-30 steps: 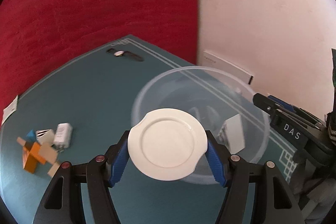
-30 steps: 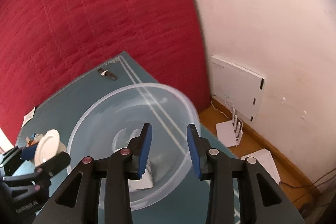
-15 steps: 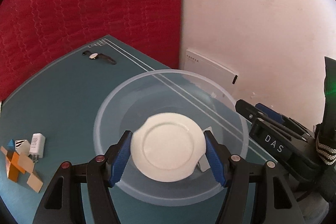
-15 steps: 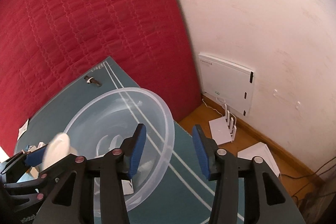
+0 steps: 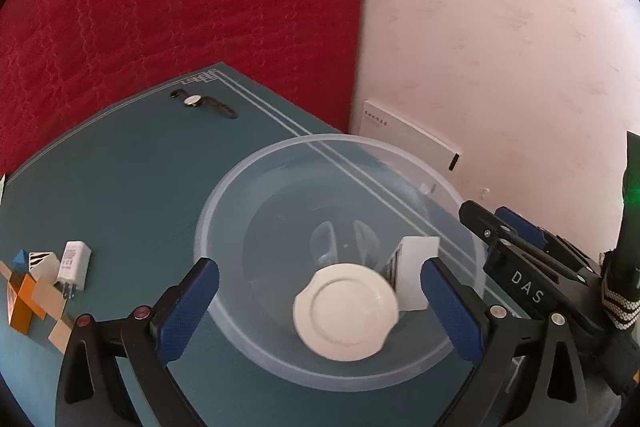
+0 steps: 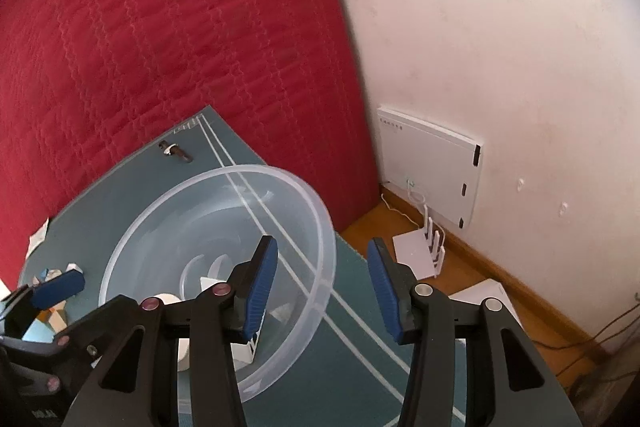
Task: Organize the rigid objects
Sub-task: 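Open both grippers to drop the card and plate into the bowl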
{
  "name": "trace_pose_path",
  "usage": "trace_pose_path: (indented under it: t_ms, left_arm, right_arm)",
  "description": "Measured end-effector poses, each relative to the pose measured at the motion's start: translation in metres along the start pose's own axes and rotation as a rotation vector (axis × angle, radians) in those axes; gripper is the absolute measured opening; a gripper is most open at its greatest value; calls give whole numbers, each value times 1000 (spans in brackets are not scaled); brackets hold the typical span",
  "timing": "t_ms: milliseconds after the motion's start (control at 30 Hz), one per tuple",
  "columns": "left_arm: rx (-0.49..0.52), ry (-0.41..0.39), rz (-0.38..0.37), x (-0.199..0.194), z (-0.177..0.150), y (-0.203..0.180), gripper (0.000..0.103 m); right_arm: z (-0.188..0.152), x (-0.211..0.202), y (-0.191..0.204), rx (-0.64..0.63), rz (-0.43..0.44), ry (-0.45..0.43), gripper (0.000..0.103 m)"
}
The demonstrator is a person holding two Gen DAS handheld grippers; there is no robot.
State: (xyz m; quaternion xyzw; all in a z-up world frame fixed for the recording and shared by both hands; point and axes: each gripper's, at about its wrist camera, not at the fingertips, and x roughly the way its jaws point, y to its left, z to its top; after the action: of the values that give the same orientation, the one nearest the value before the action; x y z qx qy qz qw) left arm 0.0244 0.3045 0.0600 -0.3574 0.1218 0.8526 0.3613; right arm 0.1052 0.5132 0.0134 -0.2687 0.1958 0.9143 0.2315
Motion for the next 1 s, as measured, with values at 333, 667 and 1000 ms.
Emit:
trace_pose_path:
  t_ms: [333,667,1000]
  left_arm:
    - [-41,-30,58,-13,-5,25,103]
    - [-92,-44,95,-24,-15,50,103]
    - [-145,-58,149,-48,-30,79,103]
  right_arm:
    - [-8,-9,24,-77,21,-24,48]
    - [-15,-19,47,-118,56,-29,49]
    - [-24,-30,73,-182,97,-37,49]
